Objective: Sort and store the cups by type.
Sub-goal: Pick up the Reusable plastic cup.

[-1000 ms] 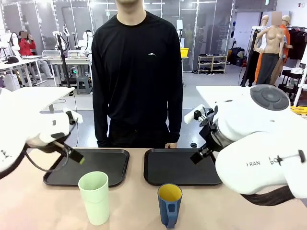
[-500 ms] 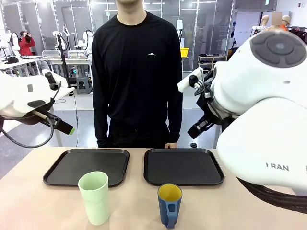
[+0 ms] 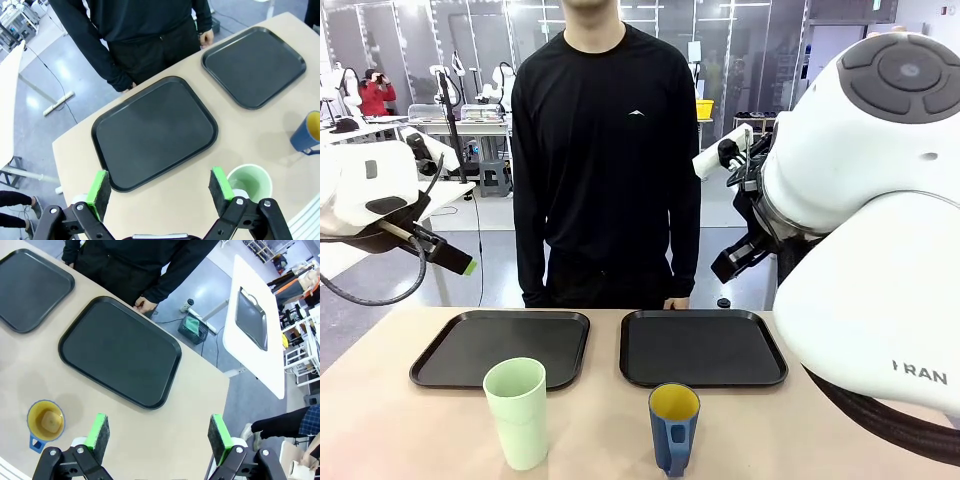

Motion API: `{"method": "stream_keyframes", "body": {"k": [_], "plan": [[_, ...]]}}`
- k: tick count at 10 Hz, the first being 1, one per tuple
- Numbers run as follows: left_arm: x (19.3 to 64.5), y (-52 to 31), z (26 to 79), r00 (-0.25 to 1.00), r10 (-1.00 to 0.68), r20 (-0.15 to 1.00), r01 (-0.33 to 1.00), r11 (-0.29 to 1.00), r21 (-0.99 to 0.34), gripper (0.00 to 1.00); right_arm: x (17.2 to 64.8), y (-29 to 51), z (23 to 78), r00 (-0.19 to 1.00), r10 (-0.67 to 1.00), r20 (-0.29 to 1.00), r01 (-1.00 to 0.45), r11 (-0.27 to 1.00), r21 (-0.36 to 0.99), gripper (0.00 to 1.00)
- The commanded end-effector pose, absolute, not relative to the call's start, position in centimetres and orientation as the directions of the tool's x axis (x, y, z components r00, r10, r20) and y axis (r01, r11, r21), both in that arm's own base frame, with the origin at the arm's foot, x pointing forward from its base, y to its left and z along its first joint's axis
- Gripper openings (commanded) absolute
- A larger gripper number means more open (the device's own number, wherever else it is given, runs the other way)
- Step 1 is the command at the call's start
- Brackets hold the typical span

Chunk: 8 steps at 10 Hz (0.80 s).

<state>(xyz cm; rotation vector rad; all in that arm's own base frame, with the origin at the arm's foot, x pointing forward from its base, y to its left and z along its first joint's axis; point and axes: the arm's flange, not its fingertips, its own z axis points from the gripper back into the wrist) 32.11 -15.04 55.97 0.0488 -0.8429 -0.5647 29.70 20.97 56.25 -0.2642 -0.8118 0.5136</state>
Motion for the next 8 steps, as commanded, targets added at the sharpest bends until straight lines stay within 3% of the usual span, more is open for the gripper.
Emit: {"method": "stream_keyframes", "body": {"k": [1,8], "plan": [[31.1,-14.6,54.6,0.548,-0.489,0.679,0.458,0.854,0.245,1.00,29.8,21.2,55.7,0.586,0.517,0.624,-0.316,0.855,-0.412,1.00],[33.7,-13.2,52.5,0.610,-0.486,0.626,0.440,0.864,0.242,1.00,32.3,19.0,53.9,0.624,0.511,0.591,-0.343,0.859,-0.380,1.00]]}}
